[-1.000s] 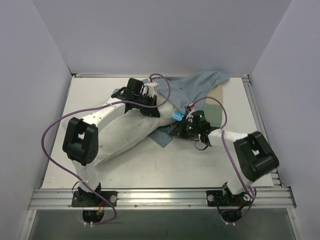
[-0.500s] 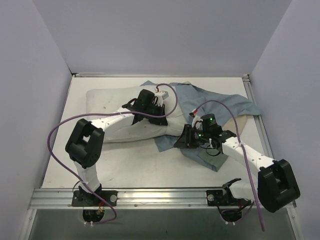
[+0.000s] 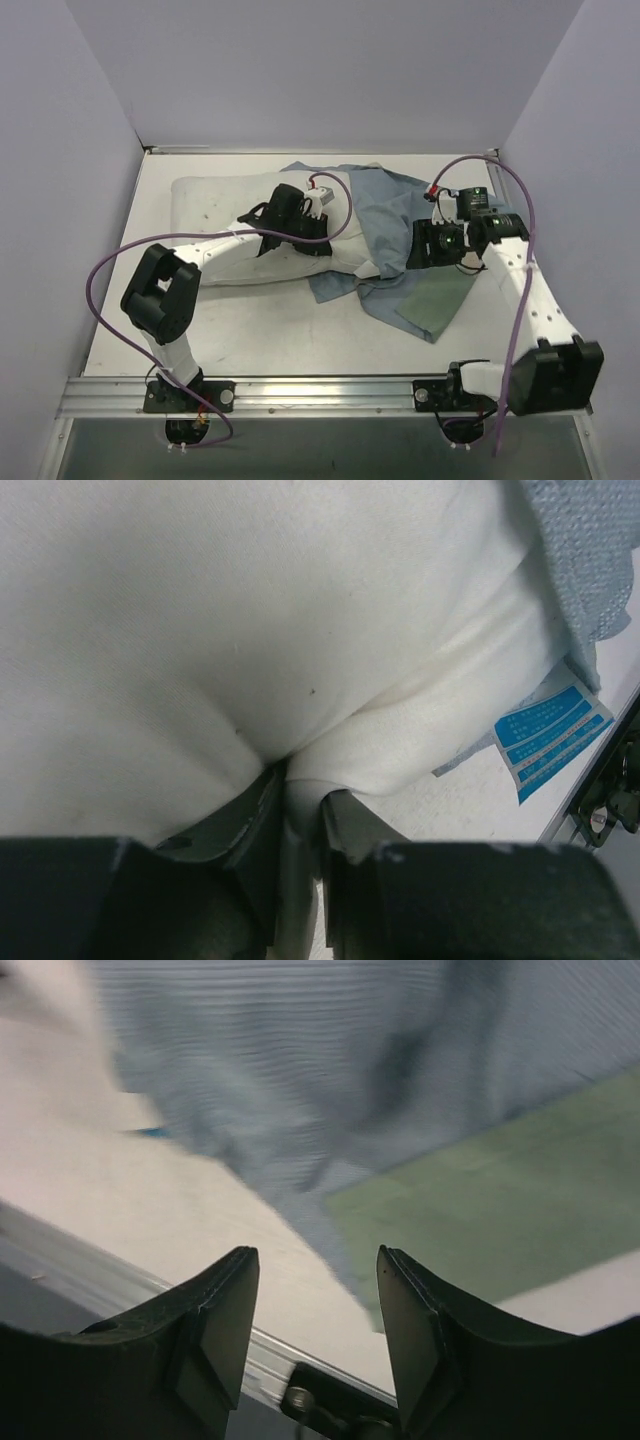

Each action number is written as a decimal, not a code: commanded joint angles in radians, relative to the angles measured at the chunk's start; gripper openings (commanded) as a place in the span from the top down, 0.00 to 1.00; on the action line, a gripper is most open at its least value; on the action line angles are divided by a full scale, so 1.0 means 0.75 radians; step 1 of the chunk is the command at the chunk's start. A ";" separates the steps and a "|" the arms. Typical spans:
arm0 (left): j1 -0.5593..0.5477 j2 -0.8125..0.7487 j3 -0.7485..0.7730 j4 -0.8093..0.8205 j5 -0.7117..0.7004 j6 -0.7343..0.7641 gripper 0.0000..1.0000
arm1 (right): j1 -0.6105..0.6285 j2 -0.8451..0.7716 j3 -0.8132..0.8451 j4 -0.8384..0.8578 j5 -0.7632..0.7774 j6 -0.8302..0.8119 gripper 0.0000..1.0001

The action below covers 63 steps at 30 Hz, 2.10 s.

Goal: Put the pillow into the pillowcase

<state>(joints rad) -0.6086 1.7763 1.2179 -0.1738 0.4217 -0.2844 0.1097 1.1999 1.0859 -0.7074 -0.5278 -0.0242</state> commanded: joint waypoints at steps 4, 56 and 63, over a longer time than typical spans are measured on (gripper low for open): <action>0.049 -0.033 0.029 -0.169 -0.090 0.115 0.71 | -0.216 0.369 -0.088 -0.337 0.454 -0.454 0.49; -0.307 0.088 -0.249 -0.085 -0.428 1.565 0.58 | -0.330 1.359 0.722 -0.460 0.695 -0.655 0.34; -0.230 -0.065 -0.221 -0.574 -0.141 1.612 1.00 | -0.314 1.552 1.110 -0.488 0.773 -0.696 0.36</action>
<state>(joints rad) -0.8108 1.7985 1.0733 -0.3389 0.1932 0.8860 -0.1352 2.3093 1.7977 -1.0698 -0.0051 -0.5003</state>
